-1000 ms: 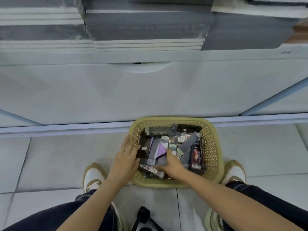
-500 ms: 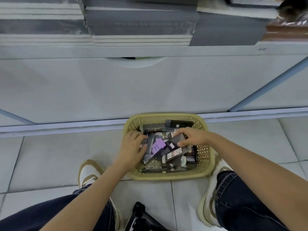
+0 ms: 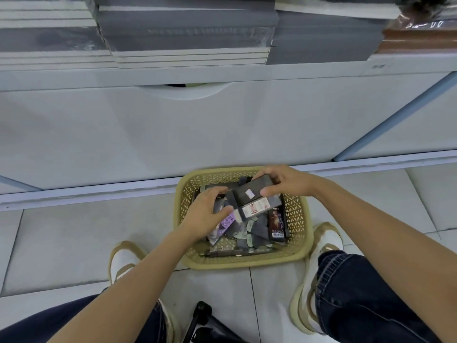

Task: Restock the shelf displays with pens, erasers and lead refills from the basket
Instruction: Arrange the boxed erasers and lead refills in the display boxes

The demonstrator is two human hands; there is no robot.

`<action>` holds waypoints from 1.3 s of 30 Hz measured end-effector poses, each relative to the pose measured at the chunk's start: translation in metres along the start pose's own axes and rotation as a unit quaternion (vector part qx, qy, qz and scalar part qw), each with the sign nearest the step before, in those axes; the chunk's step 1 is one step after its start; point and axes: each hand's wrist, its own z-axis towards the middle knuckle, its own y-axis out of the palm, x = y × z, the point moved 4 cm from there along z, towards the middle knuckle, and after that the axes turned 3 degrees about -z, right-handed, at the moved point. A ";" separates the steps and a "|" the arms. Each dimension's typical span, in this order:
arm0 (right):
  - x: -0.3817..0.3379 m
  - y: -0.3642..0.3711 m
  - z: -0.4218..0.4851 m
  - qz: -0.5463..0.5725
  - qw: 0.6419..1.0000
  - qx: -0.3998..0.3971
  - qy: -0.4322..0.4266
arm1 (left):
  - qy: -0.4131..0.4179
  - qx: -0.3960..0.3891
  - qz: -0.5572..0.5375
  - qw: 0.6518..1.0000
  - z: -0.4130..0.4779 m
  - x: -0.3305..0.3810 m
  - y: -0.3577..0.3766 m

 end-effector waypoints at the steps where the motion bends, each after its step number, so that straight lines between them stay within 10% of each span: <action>1: -0.007 0.009 0.001 0.016 0.999 -0.040 -0.005 | 0.001 -0.008 -0.017 1.000 0.001 0.001 0.001; 7: -0.029 0.052 0.014 0.040 0.994 -0.103 -0.018 | -0.110 -0.191 -0.219 0.951 -0.006 -0.009 0.017; 22: -0.015 0.024 0.016 0.300 0.938 0.172 -0.020 | -0.211 0.078 -0.455 0.862 -0.009 -0.031 0.002; 39: -0.069 0.036 -0.024 0.107 0.990 0.025 -0.087 | -0.124 0.178 -0.508 0.834 -0.025 0.034 -0.042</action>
